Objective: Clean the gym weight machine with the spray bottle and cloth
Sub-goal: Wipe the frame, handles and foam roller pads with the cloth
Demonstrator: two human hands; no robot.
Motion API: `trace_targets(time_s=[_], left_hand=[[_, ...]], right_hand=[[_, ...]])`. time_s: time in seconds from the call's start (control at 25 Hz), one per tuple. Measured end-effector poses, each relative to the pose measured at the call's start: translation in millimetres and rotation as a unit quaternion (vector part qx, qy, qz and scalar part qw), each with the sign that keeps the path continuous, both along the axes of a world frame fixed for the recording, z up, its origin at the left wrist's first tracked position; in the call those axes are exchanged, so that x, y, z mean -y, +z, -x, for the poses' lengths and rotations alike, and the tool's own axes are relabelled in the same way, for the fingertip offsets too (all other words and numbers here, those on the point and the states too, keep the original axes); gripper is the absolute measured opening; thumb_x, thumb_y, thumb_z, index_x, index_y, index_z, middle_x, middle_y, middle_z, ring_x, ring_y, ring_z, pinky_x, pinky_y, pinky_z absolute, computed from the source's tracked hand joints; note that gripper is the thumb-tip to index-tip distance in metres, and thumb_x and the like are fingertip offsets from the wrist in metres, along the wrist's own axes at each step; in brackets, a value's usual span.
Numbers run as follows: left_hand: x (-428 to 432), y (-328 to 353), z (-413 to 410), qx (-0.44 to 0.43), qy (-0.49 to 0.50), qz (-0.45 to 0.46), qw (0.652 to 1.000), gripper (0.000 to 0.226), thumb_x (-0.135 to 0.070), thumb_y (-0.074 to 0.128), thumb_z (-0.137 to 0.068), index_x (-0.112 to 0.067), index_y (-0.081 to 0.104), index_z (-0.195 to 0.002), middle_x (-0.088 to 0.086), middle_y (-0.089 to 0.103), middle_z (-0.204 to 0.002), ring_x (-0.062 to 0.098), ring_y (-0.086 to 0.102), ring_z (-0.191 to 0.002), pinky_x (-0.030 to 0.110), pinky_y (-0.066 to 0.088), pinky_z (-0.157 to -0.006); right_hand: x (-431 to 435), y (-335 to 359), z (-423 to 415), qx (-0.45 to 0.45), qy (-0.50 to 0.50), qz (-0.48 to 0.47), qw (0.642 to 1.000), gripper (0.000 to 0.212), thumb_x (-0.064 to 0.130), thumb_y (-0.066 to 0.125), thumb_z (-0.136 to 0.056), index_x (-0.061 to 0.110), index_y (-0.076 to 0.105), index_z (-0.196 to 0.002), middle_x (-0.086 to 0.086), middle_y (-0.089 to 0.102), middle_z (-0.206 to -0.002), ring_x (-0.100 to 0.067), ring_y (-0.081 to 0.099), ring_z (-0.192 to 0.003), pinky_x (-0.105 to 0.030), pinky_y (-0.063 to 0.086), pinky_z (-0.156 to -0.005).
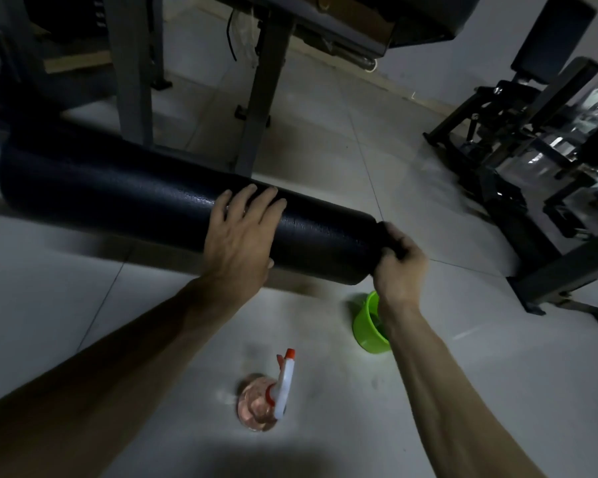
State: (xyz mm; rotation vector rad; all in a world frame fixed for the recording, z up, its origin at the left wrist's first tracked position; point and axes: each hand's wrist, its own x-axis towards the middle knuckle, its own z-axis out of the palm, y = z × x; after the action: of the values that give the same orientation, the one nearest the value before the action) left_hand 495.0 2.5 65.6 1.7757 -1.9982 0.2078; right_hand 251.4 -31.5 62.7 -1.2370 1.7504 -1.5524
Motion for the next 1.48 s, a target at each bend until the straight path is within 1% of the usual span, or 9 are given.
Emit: trace_targets(time_s=[0.12,0.32,0.44,0.6,0.88,1.08,1.24,1.36,1.48], left_hand=[[3,6,0,0.002,-0.003,-0.013,1.0,0.1,-0.038,0.088,-0.069,-0.024,0.036,-0.152,-0.001,0.033,-0.162,0.026,0.023,-0.151,0.047,0.012,-0.124],[0,3,2,0.01,-0.003,-0.005,1.0,0.097,-0.038,0.085,-0.072,-0.023,0.034,-0.154,0.001,0.032,-0.163,0.026,0.022,-0.151,0.047,0.011,-0.125],[4,3,0,0.005,-0.002,-0.004,1.0,0.1,-0.039,0.087,-0.07,-0.023,0.033,-0.153,0.0,0.032,-0.163,0.026,0.023,-0.151,0.046,0.011,-0.124],[2,2,-8,-0.002,-0.027,0.008,1.0,0.102,-0.044,0.088,-0.069,-0.021,0.035,-0.153,0.003,0.029,-0.164,0.027,0.022,-0.151,0.046,0.014,-0.124],[-18,-1,-98,-0.079,0.09,0.066,0.991,0.128,-0.057,0.09,-0.058,-0.012,0.024,-0.158,0.017,0.009,-0.169,0.036,0.008,-0.156,0.058,0.013,-0.124],[-41,-11,-175,-0.254,0.199,0.043,0.946,0.144,-0.059,0.091,-0.055,-0.012,0.006,-0.162,0.014,-0.003,-0.17,0.033,0.002,-0.156,0.053,0.006,-0.126],[-53,-23,-216,-0.439,0.165,0.039,0.882,0.106,-0.033,0.093,-0.065,-0.019,0.034,-0.152,0.004,0.042,-0.151,0.019,0.045,-0.135,0.042,0.046,-0.108],[-46,-32,-238,-0.463,0.158,0.05,0.871,0.058,-0.041,0.072,-0.081,-0.024,0.054,-0.133,-0.003,0.06,-0.128,0.012,0.059,-0.115,0.038,0.055,-0.096],[-39,-38,-241,-0.49,0.18,0.037,0.852,0.045,-0.037,0.068,-0.083,-0.019,0.059,-0.123,-0.001,0.065,-0.117,0.017,0.064,-0.107,0.037,0.056,-0.091]], right_hand=[[-43,-22,2,-0.045,0.028,0.007,0.999,0.056,0.007,0.046,-0.079,0.032,0.073,-0.121,-0.002,0.072,-0.12,-0.032,0.07,-0.094,-0.047,0.062,-0.075],[14,13,-1,-0.118,-0.021,-0.001,0.993,0.058,0.0,0.043,-0.078,0.019,0.074,-0.123,0.008,0.073,-0.121,-0.009,0.064,-0.119,-0.035,0.047,-0.113],[-21,3,-12,-0.24,-0.026,0.036,0.97,0.059,-0.007,0.047,-0.078,0.015,0.072,-0.127,0.001,0.066,-0.131,-0.012,0.059,-0.124,-0.014,0.037,-0.111],[-51,-5,-19,-0.349,0.005,0.09,0.933,0.066,-0.016,0.054,-0.077,0.013,0.068,-0.134,-0.004,0.058,-0.141,-0.018,0.055,-0.129,-0.005,0.031,-0.108],[-40,-2,-142,-0.436,0.149,0.15,0.875,0.064,-0.011,0.058,-0.075,0.014,0.068,-0.134,-0.005,0.056,-0.147,-0.025,0.057,-0.134,-0.039,0.054,-0.102],[-34,7,-211,-0.487,0.224,0.184,0.824,0.057,-0.012,0.063,-0.081,0.009,0.067,-0.133,-0.009,0.057,-0.144,-0.027,0.061,-0.126,-0.042,0.056,-0.101],[-29,15,-299,-0.517,0.308,0.224,0.767,0.053,-0.004,0.072,-0.081,0.01,0.068,-0.132,-0.01,0.059,-0.141,-0.028,0.057,-0.131,-0.04,0.055,-0.102],[-22,19,-378,-0.51,0.369,0.252,0.735,0.045,0.008,0.075,-0.086,0.014,0.069,-0.13,-0.007,0.061,-0.14,-0.026,0.056,-0.132,-0.039,0.056,-0.098],[-12,25,-418,-0.528,0.399,0.274,0.697,0.04,0.011,0.075,-0.087,0.015,0.072,-0.127,-0.006,0.063,-0.139,-0.027,0.06,-0.127,-0.041,0.059,-0.091]])
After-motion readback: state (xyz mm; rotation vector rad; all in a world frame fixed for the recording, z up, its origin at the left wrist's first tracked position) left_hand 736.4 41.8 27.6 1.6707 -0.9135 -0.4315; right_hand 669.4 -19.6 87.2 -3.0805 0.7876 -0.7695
